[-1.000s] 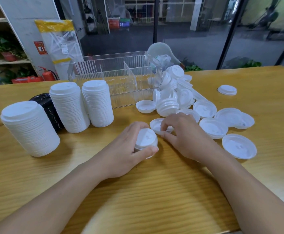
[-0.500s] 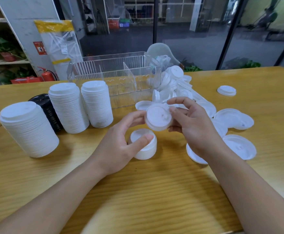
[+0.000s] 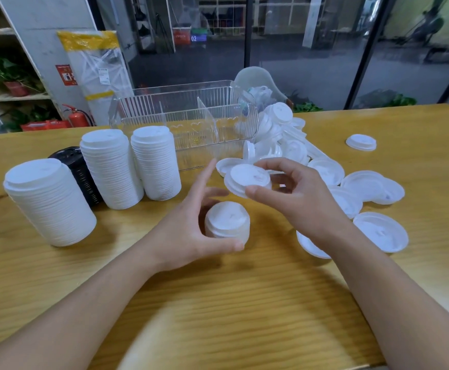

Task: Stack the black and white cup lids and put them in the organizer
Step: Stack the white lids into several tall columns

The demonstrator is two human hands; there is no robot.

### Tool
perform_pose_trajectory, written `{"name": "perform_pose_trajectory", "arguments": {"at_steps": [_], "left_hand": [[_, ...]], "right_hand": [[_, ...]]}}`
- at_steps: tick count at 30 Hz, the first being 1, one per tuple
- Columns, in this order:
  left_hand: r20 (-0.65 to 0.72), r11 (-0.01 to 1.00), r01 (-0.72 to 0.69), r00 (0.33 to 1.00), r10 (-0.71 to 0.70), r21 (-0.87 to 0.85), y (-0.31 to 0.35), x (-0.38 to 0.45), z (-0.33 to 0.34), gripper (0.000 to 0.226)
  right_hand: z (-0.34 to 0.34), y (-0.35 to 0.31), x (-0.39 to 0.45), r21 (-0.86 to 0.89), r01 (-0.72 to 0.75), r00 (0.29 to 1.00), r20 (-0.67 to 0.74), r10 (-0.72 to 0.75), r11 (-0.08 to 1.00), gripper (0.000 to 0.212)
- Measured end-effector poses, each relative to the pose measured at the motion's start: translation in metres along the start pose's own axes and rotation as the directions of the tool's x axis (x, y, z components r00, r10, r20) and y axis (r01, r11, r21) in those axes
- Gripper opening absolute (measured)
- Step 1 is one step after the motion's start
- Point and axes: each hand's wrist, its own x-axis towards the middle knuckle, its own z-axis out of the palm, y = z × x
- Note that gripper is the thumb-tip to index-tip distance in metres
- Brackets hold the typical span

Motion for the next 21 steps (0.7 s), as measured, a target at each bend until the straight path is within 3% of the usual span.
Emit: {"name": "perform_pose_trajectory", "arguments": {"at_steps": [8,21], "left_hand": [[-0.010,0.998,0.062,0.998,-0.063,-0.013,-0.005,0.005,0.005,0.157],[0.000,0.991,0.059,0.998,-0.059,0.118,-0.003,0.006,0.005,0.154]], "right_hand": [[0.011,0.001,-0.006,-0.294,0.065,0.962,0.274,0.018,0.954,0.046],[0.014,0.004,-0.006,-0.360,0.097,0.964,0.266,0.002,0.928,0.049]]}}
